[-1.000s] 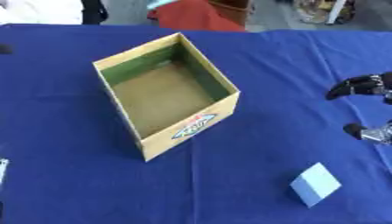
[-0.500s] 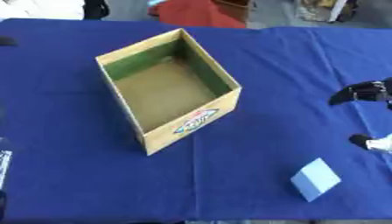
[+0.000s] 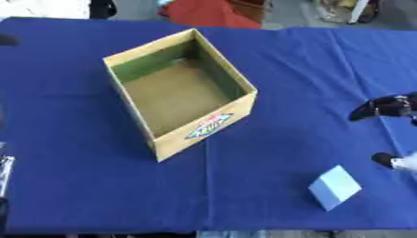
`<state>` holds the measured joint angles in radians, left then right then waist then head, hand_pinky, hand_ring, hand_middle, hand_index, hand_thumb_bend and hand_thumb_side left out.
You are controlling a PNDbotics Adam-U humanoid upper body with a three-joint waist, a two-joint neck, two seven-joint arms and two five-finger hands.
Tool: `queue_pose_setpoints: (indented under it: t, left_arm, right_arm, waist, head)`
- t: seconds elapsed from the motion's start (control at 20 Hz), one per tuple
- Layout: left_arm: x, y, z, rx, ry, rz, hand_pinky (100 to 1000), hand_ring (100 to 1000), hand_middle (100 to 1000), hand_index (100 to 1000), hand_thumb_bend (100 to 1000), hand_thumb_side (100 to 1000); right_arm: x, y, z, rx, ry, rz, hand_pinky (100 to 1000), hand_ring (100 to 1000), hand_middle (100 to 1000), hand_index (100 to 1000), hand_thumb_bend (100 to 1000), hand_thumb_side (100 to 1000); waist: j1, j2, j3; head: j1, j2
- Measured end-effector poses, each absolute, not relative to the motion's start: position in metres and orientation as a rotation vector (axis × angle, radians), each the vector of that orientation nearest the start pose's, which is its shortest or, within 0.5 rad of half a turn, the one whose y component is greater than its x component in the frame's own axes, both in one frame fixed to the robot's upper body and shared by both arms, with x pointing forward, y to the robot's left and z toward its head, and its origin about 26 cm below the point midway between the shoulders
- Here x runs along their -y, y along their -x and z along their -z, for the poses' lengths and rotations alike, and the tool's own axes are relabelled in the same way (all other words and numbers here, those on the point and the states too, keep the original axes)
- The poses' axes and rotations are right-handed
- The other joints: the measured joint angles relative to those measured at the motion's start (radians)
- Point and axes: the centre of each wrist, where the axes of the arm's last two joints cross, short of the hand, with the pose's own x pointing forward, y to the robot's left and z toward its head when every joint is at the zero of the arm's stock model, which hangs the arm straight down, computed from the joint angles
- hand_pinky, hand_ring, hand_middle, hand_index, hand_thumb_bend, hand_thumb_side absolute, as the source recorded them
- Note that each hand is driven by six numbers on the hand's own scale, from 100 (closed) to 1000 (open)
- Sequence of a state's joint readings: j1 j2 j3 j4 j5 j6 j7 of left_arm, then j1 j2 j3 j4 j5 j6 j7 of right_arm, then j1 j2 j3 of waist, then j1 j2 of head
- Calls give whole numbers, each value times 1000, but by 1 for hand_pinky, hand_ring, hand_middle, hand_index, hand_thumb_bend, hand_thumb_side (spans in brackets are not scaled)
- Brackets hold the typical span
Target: Pick up objects on the table and place them in the box.
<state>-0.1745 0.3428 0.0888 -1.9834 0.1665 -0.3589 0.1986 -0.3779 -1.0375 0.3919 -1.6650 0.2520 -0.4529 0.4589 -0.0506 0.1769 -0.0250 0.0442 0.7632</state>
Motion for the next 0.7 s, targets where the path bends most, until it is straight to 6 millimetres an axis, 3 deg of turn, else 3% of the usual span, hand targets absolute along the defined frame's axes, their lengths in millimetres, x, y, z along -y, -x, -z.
queue_pose_setpoints:
  t: [0.15, 0.25, 0.7]
  left_arm:
    - [-298, -287, -171, 2527, -148, -8, 580, 801, 679, 735, 161, 911]
    - [-298, -287, -171, 2524, -148, -8, 579, 801, 679, 735, 163, 908]
    - [-298, -286, -169, 2515, -146, -7, 578, 801, 679, 735, 160, 912]
  right_arm:
    - [351, -327, -178, 1524, 339, -1941, 817, 859, 861, 933, 268, 579]
    - [351, -326, -174, 1532, 331, -1937, 813, 852, 856, 934, 296, 630]
    - [345, -324, -162, 1553, 293, -1951, 803, 847, 850, 935, 276, 647]
  waist:
    - [0, -2, 1]
    - [0, -3, 1]
    - [0, -6, 7]
  head:
    - [0, 0]
    - [0, 0]
    - [-2, 0]
